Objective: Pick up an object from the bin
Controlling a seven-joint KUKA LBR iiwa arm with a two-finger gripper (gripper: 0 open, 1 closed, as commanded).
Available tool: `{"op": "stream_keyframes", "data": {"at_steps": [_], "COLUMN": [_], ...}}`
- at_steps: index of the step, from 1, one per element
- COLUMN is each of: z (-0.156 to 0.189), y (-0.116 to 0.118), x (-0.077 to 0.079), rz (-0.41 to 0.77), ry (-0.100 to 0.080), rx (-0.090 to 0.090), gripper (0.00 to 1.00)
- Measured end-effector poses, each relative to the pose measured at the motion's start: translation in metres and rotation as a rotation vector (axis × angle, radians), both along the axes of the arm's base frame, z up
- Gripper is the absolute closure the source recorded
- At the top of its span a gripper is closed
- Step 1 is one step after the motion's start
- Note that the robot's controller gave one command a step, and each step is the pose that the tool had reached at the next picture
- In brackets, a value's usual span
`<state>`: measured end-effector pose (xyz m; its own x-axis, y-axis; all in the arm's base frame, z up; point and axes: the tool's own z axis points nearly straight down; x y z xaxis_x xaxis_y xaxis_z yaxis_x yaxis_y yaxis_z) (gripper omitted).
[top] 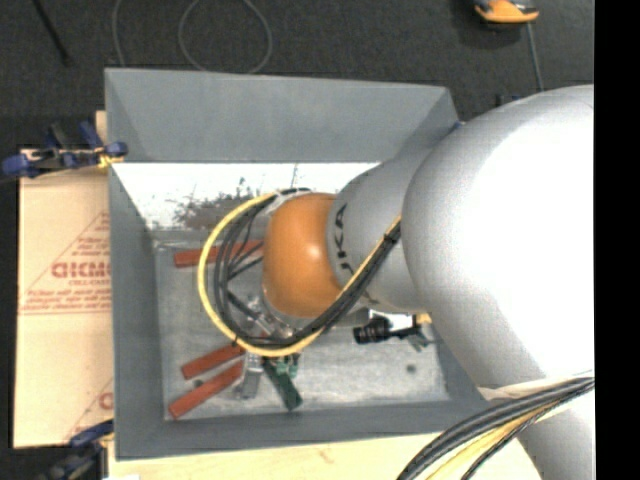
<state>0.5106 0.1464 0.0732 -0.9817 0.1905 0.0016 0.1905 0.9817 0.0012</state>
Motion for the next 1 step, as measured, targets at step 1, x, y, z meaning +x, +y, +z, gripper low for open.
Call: {"op": "stream_keyframes", "data": {"at_steps": [1], "z": [0.0021], "y": [-0.0010], "x": [0.0017], "rz": [0.001], "ry": [-0.005], "rx": [-0.001], "gripper": [1.00]}}
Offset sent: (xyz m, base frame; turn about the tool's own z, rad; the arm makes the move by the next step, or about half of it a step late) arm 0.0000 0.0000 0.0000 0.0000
